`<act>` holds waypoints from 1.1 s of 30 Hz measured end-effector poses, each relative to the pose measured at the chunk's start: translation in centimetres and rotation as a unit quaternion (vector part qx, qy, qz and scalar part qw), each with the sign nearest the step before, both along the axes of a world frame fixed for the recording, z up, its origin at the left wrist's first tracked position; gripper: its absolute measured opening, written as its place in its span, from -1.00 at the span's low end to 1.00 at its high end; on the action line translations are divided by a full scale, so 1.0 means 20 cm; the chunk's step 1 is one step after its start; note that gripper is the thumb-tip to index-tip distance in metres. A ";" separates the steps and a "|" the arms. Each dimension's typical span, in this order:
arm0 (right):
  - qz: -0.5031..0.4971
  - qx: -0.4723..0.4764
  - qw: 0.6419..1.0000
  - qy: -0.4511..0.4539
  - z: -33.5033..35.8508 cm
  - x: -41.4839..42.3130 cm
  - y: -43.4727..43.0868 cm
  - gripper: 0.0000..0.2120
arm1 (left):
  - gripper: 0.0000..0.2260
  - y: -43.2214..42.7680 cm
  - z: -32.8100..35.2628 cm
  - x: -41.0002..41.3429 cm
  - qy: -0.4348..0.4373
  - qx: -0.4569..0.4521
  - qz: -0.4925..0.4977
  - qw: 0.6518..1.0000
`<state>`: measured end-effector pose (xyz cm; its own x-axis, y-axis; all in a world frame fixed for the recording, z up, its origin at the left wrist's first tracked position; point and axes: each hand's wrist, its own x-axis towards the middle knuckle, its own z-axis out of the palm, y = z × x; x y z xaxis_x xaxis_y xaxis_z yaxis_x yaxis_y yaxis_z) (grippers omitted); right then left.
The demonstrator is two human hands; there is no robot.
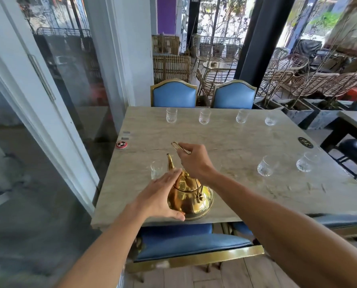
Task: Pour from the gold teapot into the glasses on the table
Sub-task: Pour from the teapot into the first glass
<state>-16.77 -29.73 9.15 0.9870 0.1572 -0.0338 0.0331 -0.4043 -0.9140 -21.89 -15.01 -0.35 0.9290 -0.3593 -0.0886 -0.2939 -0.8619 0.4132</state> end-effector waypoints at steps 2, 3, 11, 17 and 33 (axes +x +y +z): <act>0.008 -0.015 1.000 0.011 -0.02 0.02 0.04 -0.62 | 0.32 0.03 -0.03 0.01 0.004 -0.005 0.001 1.000; 0.009 -0.018 1.000 0.016 -0.04 0.04 0.06 -0.63 | 0.32 0.05 -0.05 0.01 0.006 -0.010 0.002 1.000; 0.007 -0.057 0.997 0.053 -0.11 0.14 0.22 -0.68 | 0.29 0.16 -0.14 0.08 0.023 -0.045 0.001 0.999; 0.004 -0.079 0.994 0.079 -0.16 0.23 0.30 -0.71 | 0.28 0.22 -0.18 0.14 0.066 -0.051 -0.002 0.997; -0.016 -0.088 0.988 0.122 -0.23 0.33 0.39 -0.77 | 0.42 0.23 -0.29 0.20 0.104 -0.109 0.003 0.989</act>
<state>-10.11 -22.00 4.62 0.9502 0.0970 -0.2960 -0.1954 -0.5544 -0.8090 -17.82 -10.39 -6.14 0.9011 -0.3856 -0.1983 -0.1789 -0.7473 0.6400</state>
